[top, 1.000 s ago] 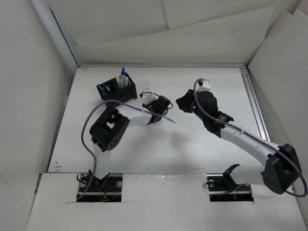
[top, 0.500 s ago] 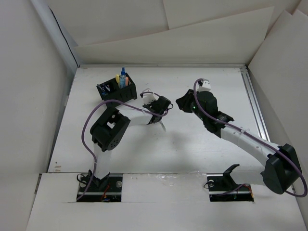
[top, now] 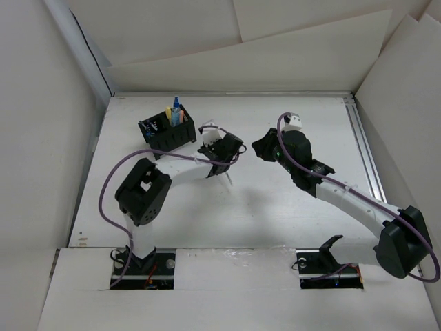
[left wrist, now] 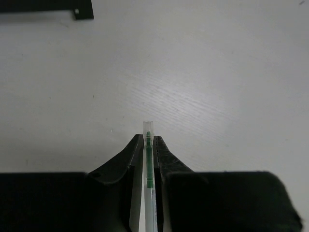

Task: Sort the stationery into containers
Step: Pick up the pen from the center of the board, then place the pen in the storage box.

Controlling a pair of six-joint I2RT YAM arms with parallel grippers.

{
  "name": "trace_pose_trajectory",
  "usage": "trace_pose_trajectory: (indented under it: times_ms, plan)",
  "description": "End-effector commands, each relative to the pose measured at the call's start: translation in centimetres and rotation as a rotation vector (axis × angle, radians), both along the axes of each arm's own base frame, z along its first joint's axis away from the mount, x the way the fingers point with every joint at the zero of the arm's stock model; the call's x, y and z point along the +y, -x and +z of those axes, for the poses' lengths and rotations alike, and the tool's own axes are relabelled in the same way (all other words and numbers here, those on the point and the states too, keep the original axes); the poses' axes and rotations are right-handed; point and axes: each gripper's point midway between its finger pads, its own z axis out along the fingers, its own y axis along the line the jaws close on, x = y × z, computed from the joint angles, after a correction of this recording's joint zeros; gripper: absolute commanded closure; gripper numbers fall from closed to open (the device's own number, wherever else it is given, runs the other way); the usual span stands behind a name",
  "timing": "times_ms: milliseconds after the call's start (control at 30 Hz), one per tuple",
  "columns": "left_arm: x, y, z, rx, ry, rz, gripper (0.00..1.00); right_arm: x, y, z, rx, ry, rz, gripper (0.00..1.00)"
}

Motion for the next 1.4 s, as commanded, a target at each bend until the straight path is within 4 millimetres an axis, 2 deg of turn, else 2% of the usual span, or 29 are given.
trace_pose_trajectory:
  times_ms: [0,33,67,100,133,200,233,267,300,333,367,467,500,533,600,633,733,967,1000,1100,1133,1200,1267,1367]
  plan:
    - [2.1,-0.7,9.7,-0.17,0.068,0.029,1.0,0.0,-0.2,1.6,-0.045,-0.023,0.0,0.7]
    - [3.9,-1.4,10.8,-0.195,0.063,0.068,1.0,0.0,-0.2,1.6,-0.045,-0.023,0.0,0.7]
    - [6.0,-2.5,13.4,-0.241,0.09,0.119,1.0,0.1,-0.3,1.8,-0.053,-0.028,0.0,0.7]
    - [6.0,-2.6,13.7,-0.243,0.091,0.12,1.0,0.2,-0.2,1.8,-0.051,-0.03,0.008,0.7]
    - [8.5,-3.5,15.4,-0.271,0.108,0.169,1.0,0.2,-0.2,1.8,-0.051,-0.03,0.009,0.7]
    - [10.7,-4.7,17.0,-0.304,0.111,0.21,1.0,0.4,-0.1,1.8,-0.05,-0.032,0.019,0.7]
    - [11.8,-5.6,19.2,-0.344,0.124,0.234,1.0,0.4,-0.1,1.8,-0.05,-0.032,0.019,0.7]
    - [14.5,-6.6,19.9,-0.347,0.102,0.289,1.0,0.4,-0.1,1.8,-0.05,-0.032,0.019,0.7]
    - [15.9,-6.9,20.1,-0.329,0.075,0.311,1.0,0.4,-0.1,1.8,-0.05,-0.032,0.019,0.7]
    - [17.3,-7.6,22.2,-0.359,0.066,0.35,1.0,0.5,0.0,1.8,-0.048,-0.034,0.028,0.7]
    - [19.7,-8.2,22.2,-0.345,0.02,0.396,1.0,0.6,-0.1,2.0,-0.056,-0.039,0.028,0.7]
    - [23.8,-8.5,24.2,-0.365,-0.078,0.496,1.0,0.7,0.1,2.4,-0.062,-0.047,0.041,0.7]
    - [26.3,-8.0,24.4,-0.353,-0.15,0.549,1.0,0.7,0.1,2.4,-0.062,-0.047,0.041,0.7]
    - [27.3,-7.9,25.0,-0.36,-0.176,0.571,1.0,0.8,0.2,2.4,-0.06,-0.049,0.05,0.7]
    - [29.0,-8.1,24.9,-0.36,-0.234,0.617,1.0,0.8,0.3,2.7,-0.068,-0.054,0.05,0.7]
    - [30.3,-7.7,25.7,-0.372,-0.286,0.66,1.0,0.8,0.3,2.9,-0.076,-0.059,0.05,0.7]
    - [31.4,-8.0,24.9,-0.341,-0.401,0.711,1.0,0.9,0.4,2.9,-0.075,-0.061,0.059,0.7]
    - [32.0,-9.5,22.4,-0.311,-0.52,0.757,1.0,2.1,1.0,2.6,-0.067,-0.073,0.12,0.7]
    - [32.0,-9.8,22.6,-0.334,-0.51,0.763,1.0,2.1,1.1,2.6,-0.067,-0.073,0.12,0.7]
    - [32.0,-10.5,21.5,-0.311,-0.547,0.754,1.0,2.2,1.2,2.6,-0.065,-0.075,0.129,0.7]
    - [32.0,-10.7,21.9,-0.33,-0.541,0.759,1.0,2.2,1.2,2.6,-0.065,-0.075,0.129,0.7]
    - [31.7,-11.0,21.0,-0.306,-0.581,0.752,1.0,2.2,1.2,2.6,-0.065,-0.075,0.129,0.69]
    - [31.7,-11.3,21.1,-0.328,-0.585,0.764,1.0,2.2,1.1,2.8,-0.078,-0.072,0.131,0.69]
    - [30.7,-11.8,21.2,-0.349,-0.603,0.749,1.0,2.5,1.3,2.8,-0.077,-0.072,0.141,0.69]
